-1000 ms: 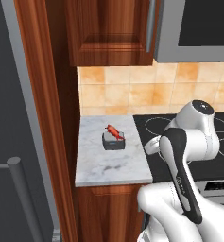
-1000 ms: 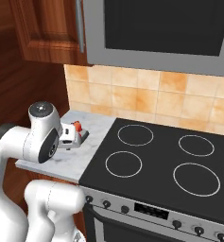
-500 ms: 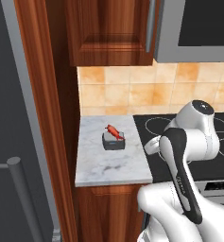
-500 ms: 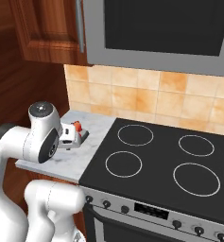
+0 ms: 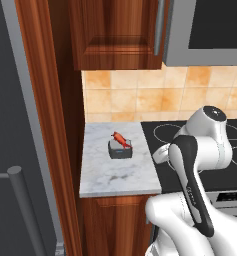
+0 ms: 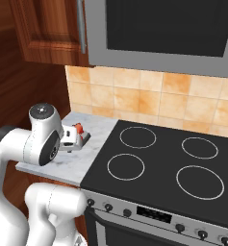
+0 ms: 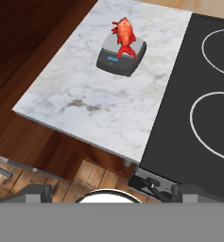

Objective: Take the fish from the fridge and place it on the digital scale on the counter by the fridge. Wait a few seconds for a reading, then move it to the plate on the dining counter.

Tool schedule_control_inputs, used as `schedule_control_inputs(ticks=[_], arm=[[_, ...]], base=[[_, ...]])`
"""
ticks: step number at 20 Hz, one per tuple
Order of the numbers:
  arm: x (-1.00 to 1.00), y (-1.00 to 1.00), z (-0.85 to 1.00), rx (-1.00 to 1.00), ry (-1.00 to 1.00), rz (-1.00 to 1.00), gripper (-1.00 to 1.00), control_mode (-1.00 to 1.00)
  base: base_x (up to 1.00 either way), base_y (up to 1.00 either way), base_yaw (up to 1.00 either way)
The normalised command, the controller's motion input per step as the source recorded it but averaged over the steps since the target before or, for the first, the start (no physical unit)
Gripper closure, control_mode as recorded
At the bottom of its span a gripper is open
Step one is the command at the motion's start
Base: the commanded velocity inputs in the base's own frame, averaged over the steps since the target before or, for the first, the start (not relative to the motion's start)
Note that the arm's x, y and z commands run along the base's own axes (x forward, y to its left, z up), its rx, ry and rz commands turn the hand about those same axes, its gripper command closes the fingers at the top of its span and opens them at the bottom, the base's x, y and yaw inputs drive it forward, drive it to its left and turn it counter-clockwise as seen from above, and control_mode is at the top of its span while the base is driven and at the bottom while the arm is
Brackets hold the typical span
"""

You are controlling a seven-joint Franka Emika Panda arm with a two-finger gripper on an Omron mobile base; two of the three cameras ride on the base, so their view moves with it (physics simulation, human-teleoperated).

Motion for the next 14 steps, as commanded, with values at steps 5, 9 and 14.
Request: schedule_control_inputs(ticks=[5,9,14], arm=[[0.0,0.0,0.0,0.0,0.0,0.0,-1.0,-1.0],[0.0,0.0,0.0,0.0,0.0,0.0,-1.0,-1.0],[0.0,0.0,0.0,0.0,0.0,0.0,-1.0,-1.0]], base=[[0.0,0.0,0.0],[0.0,0.0,0.0],[0.0,0.0,0.0]])
